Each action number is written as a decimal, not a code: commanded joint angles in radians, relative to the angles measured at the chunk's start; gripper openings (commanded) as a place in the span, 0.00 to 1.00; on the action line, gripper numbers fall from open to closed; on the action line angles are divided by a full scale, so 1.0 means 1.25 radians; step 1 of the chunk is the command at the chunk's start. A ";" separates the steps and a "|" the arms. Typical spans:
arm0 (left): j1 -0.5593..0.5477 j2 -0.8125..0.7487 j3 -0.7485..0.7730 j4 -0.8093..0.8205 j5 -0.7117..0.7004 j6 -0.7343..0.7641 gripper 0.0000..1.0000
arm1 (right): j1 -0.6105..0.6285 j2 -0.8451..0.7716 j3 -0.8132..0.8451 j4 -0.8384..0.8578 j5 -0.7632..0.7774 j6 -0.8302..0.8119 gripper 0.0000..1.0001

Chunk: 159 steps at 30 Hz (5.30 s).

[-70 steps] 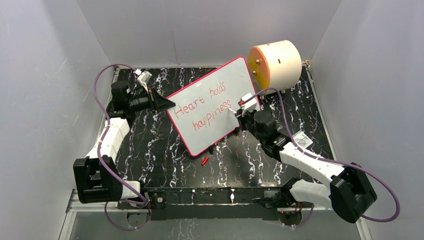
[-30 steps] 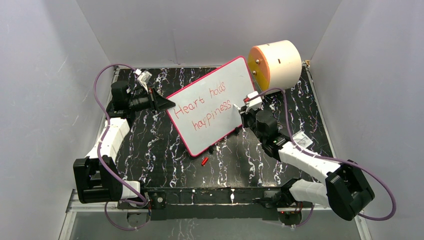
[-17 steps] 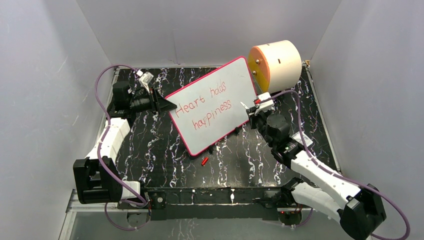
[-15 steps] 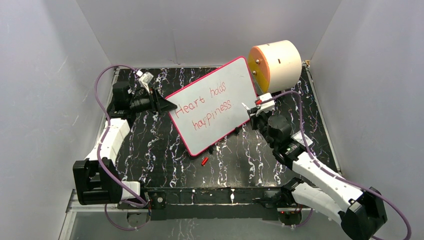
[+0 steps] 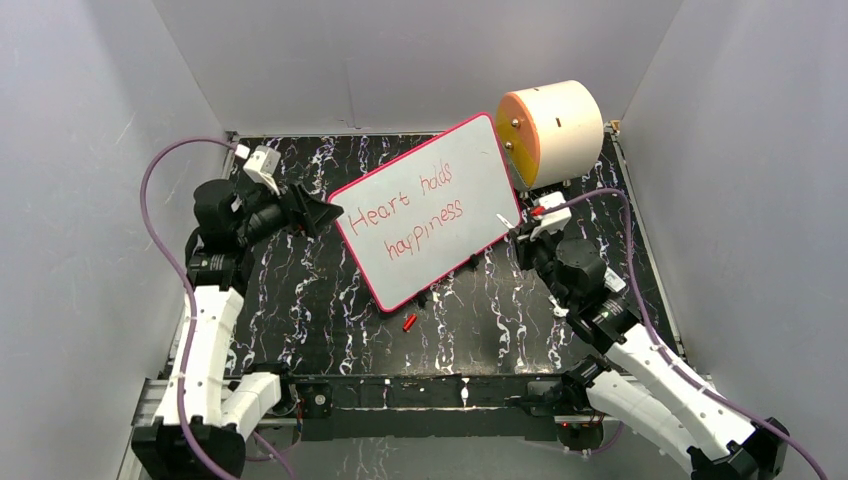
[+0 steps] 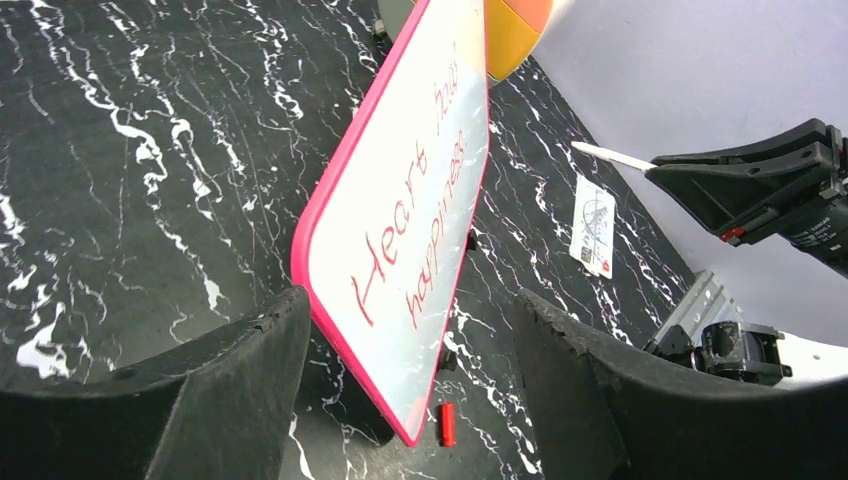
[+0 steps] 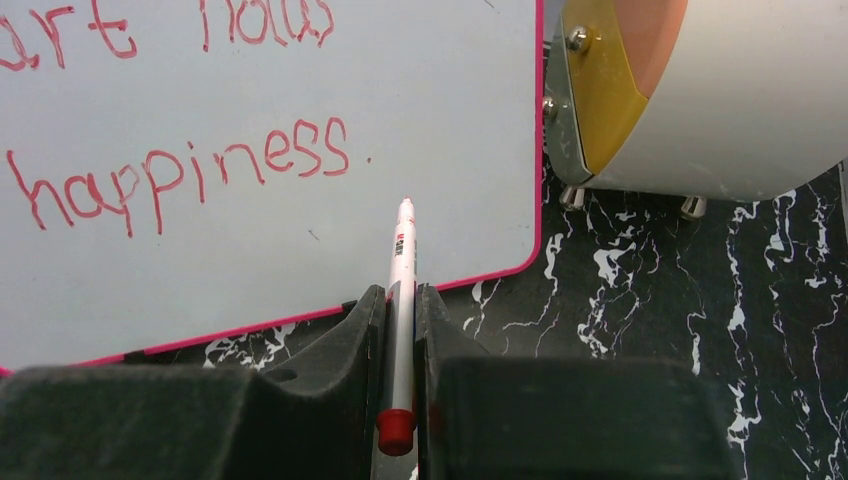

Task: Write a sentence on the whiteboard
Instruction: Close the whiteboard marker at the center of the board.

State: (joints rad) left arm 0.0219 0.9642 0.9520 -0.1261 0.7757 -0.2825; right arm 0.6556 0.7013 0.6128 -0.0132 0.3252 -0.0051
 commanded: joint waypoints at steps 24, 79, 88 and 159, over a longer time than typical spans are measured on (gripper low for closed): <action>-0.665 -0.019 -0.106 -0.242 -0.579 -0.152 0.76 | -0.003 -0.062 -0.002 -0.068 -0.049 0.075 0.00; -0.785 0.577 0.024 -0.260 -0.585 -0.110 0.18 | -0.003 -0.111 -0.024 -0.079 -0.024 0.061 0.00; -0.785 0.511 0.033 -0.268 -0.610 -0.143 0.00 | -0.002 -0.106 -0.030 -0.056 -0.063 0.054 0.00; -0.765 0.043 -0.117 0.212 -1.097 -0.976 0.00 | -0.002 0.088 -0.195 0.762 -0.492 0.370 0.00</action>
State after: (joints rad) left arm -0.9379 1.0363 0.8192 0.1188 -0.5793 -1.5036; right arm 0.6556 0.8124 0.3496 0.8490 -0.2810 0.4458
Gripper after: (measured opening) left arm 0.093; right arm 0.198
